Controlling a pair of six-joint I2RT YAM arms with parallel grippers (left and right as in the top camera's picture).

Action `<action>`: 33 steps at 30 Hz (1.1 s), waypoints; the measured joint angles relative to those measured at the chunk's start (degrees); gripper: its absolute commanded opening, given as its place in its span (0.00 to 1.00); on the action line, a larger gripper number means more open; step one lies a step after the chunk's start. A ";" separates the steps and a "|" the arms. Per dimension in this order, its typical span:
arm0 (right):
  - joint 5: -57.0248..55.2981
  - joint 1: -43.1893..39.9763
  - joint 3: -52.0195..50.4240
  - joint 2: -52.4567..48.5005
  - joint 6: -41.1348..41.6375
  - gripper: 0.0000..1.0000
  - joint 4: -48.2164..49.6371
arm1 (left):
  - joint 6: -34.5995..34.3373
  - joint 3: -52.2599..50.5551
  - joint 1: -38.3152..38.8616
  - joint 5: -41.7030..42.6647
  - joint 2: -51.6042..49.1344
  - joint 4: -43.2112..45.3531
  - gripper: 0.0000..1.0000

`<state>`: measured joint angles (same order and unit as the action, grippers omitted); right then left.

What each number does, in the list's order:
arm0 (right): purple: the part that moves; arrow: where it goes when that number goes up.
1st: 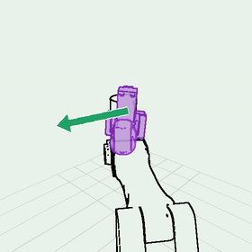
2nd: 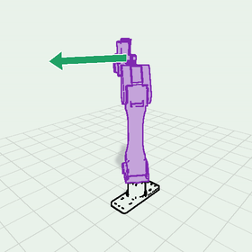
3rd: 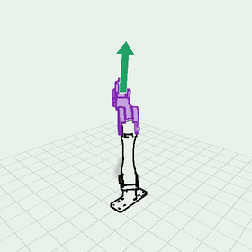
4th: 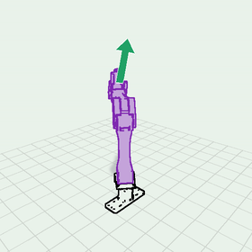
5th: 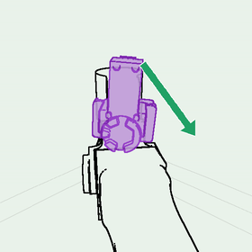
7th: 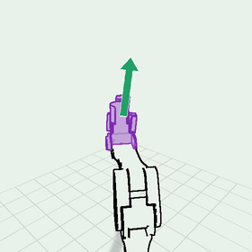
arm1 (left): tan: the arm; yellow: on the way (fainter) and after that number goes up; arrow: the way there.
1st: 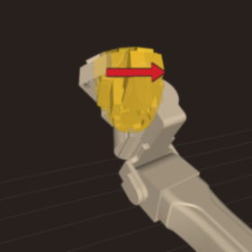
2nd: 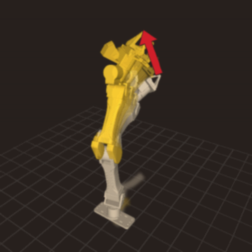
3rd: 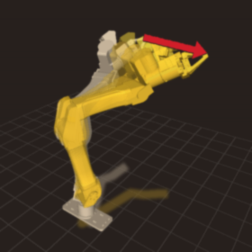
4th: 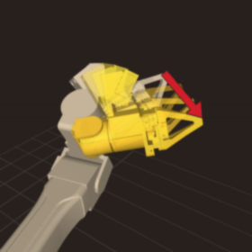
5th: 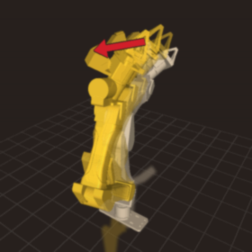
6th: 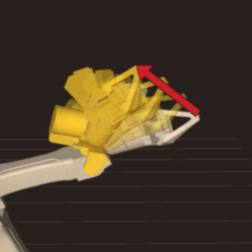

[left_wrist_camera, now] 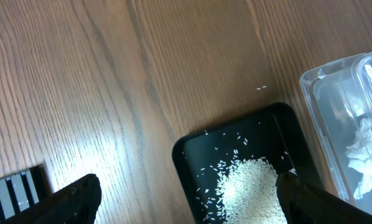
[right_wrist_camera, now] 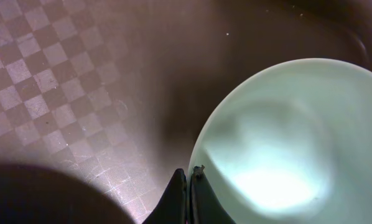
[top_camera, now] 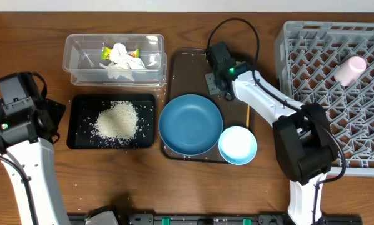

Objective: Sort waste into correct bins and load items into the dishwasher rack
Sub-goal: 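Grip the green bowl rim with the right gripper, then lift the green bowl and carry it to the rack's upper right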

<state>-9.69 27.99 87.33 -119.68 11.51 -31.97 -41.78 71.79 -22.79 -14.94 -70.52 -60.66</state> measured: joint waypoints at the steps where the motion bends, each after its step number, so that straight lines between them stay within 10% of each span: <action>1: -0.02 0.00 0.00 0.39 0.00 0.01 0.00 | 0.00 0.00 0.00 0.00 0.00 0.00 0.92; 15: 5.33 -15.56 -0.26 22.67 -0.48 0.01 1.60 | 0.00 0.00 0.00 0.00 0.00 0.02 0.92; 24: 38.69 -44.50 -0.35 22.32 -2.64 0.01 7.74 | 0.00 0.00 0.00 0.00 0.00 -0.02 0.92; 33: 66.25 -54.93 -0.33 15.65 -2.84 0.01 11.76 | 0.00 0.00 0.00 0.00 0.00 0.00 0.92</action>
<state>56.55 -26.94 87.00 -104.03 8.67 -20.21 -41.78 71.79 -22.79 -14.94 -70.52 -60.66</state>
